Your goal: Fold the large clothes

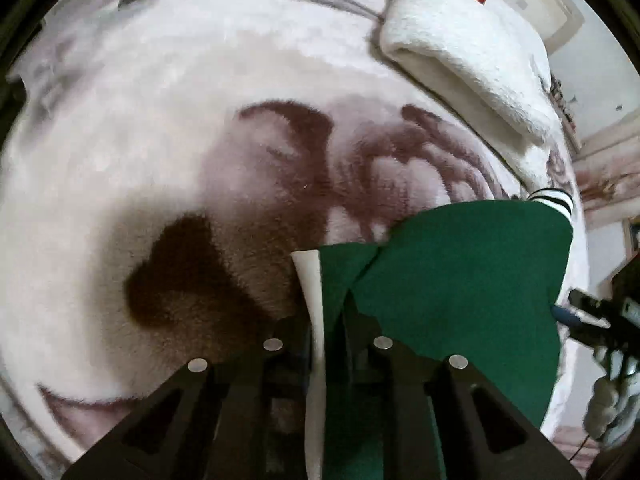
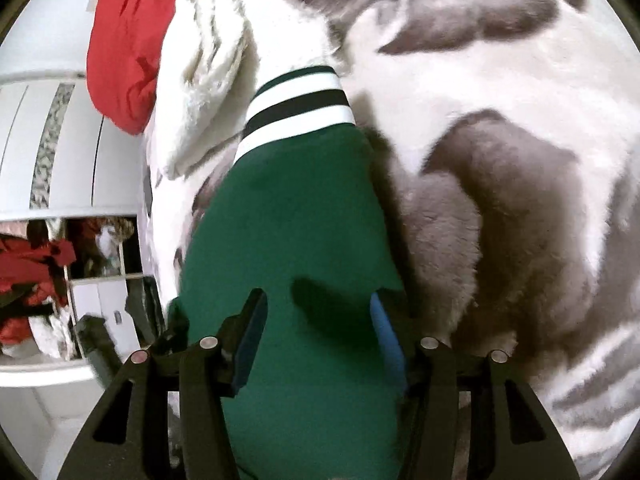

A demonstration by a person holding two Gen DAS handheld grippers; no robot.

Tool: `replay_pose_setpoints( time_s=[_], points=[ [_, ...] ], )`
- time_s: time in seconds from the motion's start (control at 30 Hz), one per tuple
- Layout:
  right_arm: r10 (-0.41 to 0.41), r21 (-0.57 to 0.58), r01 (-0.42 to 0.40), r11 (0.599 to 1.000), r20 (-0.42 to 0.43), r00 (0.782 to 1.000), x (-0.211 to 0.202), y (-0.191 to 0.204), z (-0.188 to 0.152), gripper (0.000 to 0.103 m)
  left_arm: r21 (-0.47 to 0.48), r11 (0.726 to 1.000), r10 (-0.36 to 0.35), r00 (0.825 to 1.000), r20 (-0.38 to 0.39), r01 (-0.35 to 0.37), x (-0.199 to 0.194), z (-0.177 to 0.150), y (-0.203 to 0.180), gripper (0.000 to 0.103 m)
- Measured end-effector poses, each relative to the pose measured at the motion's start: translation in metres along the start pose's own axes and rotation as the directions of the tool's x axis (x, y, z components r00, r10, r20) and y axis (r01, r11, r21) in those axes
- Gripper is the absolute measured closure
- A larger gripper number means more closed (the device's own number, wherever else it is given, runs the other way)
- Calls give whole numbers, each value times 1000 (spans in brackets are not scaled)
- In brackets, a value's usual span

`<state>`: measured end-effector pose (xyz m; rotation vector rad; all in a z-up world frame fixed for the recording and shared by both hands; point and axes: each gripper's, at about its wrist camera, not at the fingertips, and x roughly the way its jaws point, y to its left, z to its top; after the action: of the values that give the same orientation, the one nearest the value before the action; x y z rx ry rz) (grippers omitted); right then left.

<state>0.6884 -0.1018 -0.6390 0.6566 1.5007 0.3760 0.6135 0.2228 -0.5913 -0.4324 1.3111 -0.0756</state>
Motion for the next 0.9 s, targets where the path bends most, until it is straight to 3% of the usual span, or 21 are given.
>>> replay_pose_setpoints(
  time_s=[0.07,0.17,0.3,0.37,0.43,0.57,0.77,0.83,0.9],
  points=[
    [-23,-9,23,1000,-2,1000,8,8,-1,47,15,1000,8,1000,6,-8,-11,0,-7,88],
    [-56,-26,55,998,-12,998,3,18,-11,47,0,999,-38,999,-32,38,-43,-8,-14,82],
    [-28,-58,25,998,-37,999,-34,21,-61,47,46,994,-95,994,-50,97,-91,-48,-19,70],
    [-13,-66,10,998,-57,998,-53,16,-94,47,70,990,-115,991,-76,120,-109,-81,-21,60],
    [-11,-59,7,998,-80,997,-68,10,-131,47,83,989,-114,988,-108,123,-125,-121,-18,39],
    [11,5,-10,1000,-168,986,-86,-12,-214,46,17,992,-123,973,-196,129,-141,-205,3,37],
    [4,98,30,995,-330,944,-70,-61,-347,40,-81,996,-60,956,-286,38,-143,-332,53,37],
    [-1,110,45,993,-367,930,-53,-81,-386,39,-52,999,-12,957,-289,-3,-136,-363,62,37],
    [6,108,40,993,-395,918,-35,-96,-414,39,-26,1000,-10,954,-301,3,-129,-385,64,37]
  ],
)
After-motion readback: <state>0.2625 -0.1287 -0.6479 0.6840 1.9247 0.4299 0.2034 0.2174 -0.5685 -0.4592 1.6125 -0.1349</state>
